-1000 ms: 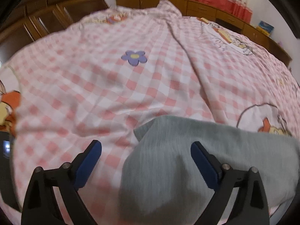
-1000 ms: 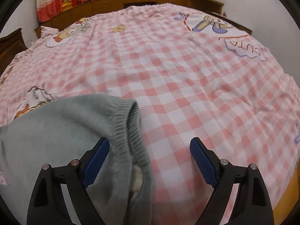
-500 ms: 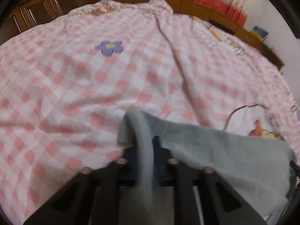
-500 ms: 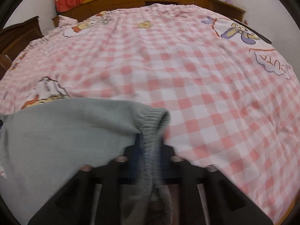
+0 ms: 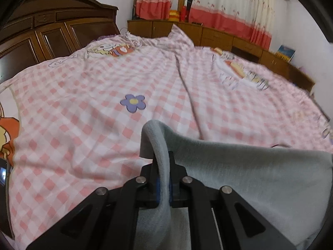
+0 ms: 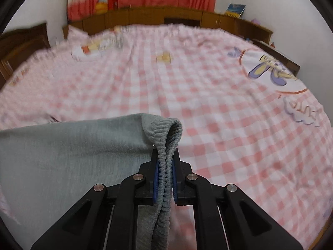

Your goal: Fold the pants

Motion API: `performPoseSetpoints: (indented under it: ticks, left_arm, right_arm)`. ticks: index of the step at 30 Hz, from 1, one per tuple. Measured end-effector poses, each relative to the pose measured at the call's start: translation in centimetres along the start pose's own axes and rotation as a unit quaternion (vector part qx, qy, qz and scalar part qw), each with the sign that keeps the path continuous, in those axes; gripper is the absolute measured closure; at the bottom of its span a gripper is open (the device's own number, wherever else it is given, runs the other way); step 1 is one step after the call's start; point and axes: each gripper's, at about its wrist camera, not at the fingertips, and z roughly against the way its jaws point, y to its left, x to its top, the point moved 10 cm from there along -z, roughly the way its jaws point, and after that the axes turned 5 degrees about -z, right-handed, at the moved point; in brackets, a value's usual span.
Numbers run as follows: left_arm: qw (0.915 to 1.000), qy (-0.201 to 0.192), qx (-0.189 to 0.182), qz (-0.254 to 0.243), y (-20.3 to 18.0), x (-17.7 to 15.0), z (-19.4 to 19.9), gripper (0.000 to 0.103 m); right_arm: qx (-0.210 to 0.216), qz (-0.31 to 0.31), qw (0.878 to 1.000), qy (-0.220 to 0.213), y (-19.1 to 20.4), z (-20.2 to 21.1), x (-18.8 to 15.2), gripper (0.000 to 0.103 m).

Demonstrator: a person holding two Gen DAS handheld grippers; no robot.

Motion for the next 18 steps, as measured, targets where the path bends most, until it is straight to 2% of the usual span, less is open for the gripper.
performPoseSetpoints:
  ticks: [2, 4, 5, 7, 9, 14, 18]
  left_arm:
    - [0.9990, 0.033, 0.023, -0.022, -0.3, -1.2, -2.7, 0.090]
    - [0.9964, 0.067, 0.045, -0.025, 0.4, -2.4, -4.4, 0.081]
    - [0.9965, 0.071, 0.042, -0.013, 0.8, -2.8, -4.6, 0.077]
    - [0.9978, 0.056, 0.034, 0.004, 1.9, -2.8, -3.9, 0.055]
    - [0.9978, 0.044, 0.049, 0.008, 3.3, -2.5, -3.1, 0.043]
    - [0.9973, 0.029, 0.067, 0.000, 6.0, -2.1, -1.2, 0.038]
    - [0.9976, 0.051, 0.046, -0.003, 6.5, -3.4, -1.1, 0.037]
  right_arm:
    - [-0.024, 0.018, 0.999, 0.026, 0.1, -2.6, -1.5, 0.091]
    - [-0.046, 0.036, 0.998, 0.030, 0.1, -4.0, -2.8, 0.086]
    - [-0.055, 0.047, 0.997, 0.019, 0.3, -4.1, -3.0, 0.086]
    - [-0.070, 0.060, 0.996, 0.012, 0.4, -3.9, -3.0, 0.082]
    - [-0.077, 0.063, 0.995, 0.014, 0.2, -3.7, -2.8, 0.076]
    - [-0.067, 0.049, 0.997, 0.008, -0.7, -1.4, -2.1, 0.069]
    - [-0.071, 0.049, 0.996, -0.004, -1.0, 1.0, -1.9, 0.067]
